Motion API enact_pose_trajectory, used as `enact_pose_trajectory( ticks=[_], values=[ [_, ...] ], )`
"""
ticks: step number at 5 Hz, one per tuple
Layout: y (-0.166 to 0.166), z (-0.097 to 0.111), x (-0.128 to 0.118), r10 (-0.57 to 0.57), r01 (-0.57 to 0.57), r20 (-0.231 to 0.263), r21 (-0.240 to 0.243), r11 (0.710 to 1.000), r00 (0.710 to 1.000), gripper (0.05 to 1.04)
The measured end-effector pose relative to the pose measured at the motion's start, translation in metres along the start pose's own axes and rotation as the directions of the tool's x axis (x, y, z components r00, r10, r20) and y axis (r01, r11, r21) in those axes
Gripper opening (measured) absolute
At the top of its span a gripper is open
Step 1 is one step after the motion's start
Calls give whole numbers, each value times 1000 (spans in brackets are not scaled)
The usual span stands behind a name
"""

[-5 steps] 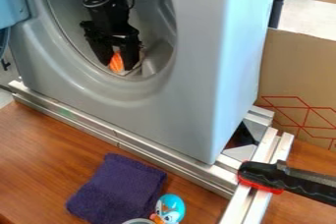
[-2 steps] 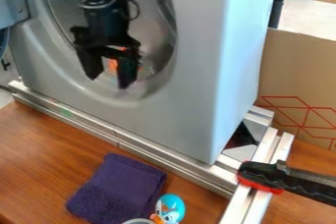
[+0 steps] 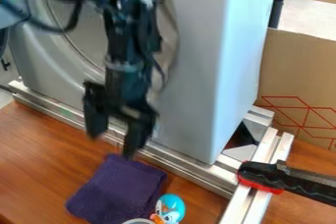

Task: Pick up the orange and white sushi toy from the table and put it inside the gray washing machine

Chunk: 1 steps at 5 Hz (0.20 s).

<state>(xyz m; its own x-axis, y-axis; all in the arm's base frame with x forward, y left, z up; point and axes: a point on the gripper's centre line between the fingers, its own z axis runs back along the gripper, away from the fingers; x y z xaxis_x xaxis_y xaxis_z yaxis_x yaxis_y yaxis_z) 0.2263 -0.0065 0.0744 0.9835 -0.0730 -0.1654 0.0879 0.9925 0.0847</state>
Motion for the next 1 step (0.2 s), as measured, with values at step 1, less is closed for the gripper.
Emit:
enact_pose_trajectory(
  ticks=[1],
  values=[
    [-2, -7, -12, -7, 7, 10, 15, 1000, 1000, 1001]
  ],
)
